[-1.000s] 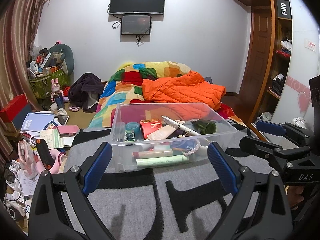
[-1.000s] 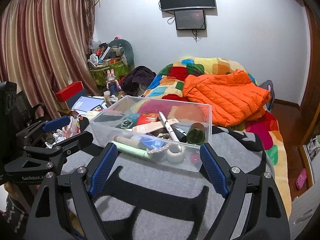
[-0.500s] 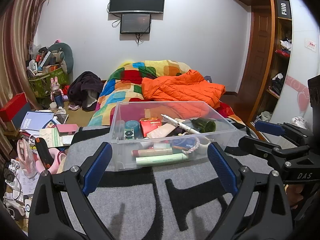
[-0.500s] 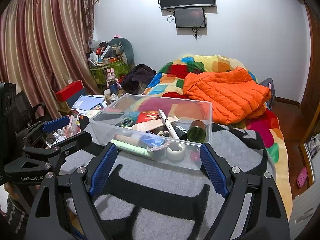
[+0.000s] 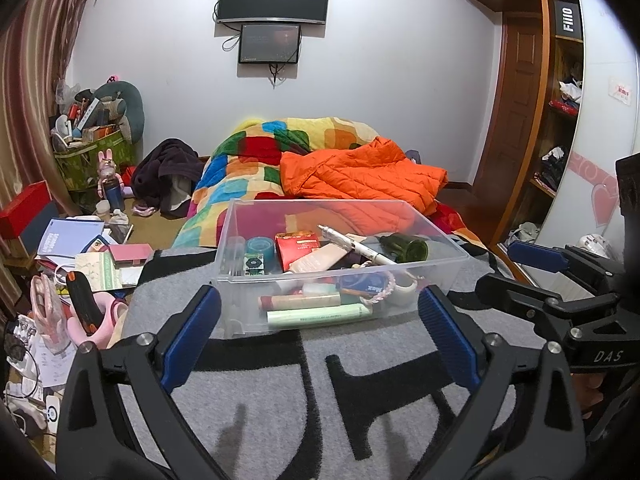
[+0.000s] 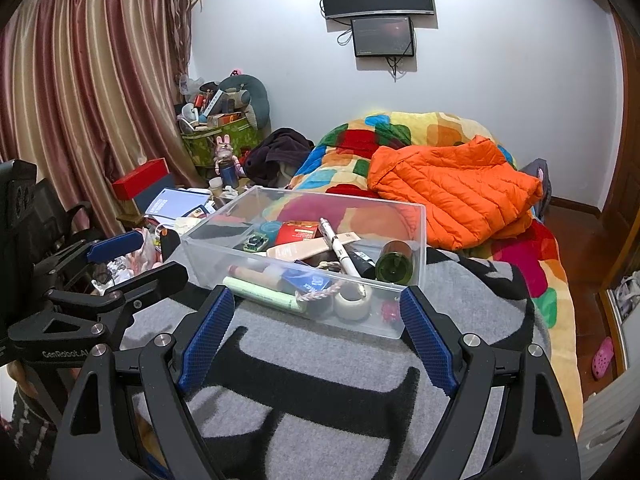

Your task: Organize objects

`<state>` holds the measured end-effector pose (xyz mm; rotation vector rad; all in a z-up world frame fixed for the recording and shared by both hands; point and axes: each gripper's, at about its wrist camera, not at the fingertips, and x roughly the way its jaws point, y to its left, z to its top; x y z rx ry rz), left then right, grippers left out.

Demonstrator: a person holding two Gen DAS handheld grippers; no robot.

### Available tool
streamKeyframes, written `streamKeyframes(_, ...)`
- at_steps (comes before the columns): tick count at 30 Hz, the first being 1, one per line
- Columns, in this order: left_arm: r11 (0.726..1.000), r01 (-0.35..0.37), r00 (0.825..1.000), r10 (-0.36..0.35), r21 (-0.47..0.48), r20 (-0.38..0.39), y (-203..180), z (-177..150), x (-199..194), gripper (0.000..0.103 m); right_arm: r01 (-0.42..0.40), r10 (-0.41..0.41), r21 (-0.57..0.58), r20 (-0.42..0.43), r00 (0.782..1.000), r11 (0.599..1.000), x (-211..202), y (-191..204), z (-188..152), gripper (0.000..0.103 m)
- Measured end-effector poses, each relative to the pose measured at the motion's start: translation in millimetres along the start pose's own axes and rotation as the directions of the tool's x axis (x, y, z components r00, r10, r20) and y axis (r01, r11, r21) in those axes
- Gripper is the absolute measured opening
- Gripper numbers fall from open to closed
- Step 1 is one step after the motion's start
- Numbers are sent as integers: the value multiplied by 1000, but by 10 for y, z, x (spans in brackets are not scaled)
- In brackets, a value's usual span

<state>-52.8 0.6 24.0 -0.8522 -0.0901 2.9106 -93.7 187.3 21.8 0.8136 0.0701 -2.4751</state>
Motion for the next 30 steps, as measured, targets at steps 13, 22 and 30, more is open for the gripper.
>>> streamKeyframes(13, 1000, 11, 1000, -11, -14, -22, 19, -17, 21, 101, -1, 1, 1, -5, 1000, 1000, 9, 16, -16, 83)
streamKeyframes(22, 1000, 19, 999, -19, -22, -29, 45, -30, 30, 101, -8, 8, 9, -14, 1000, 1000, 30, 5, -32, 83)
streamKeyframes(30, 1000, 22, 1000, -22, -1, -15, -4, -48, 3, 102, -10, 10, 20, -25, 1000, 1000, 61, -22, -44, 83)
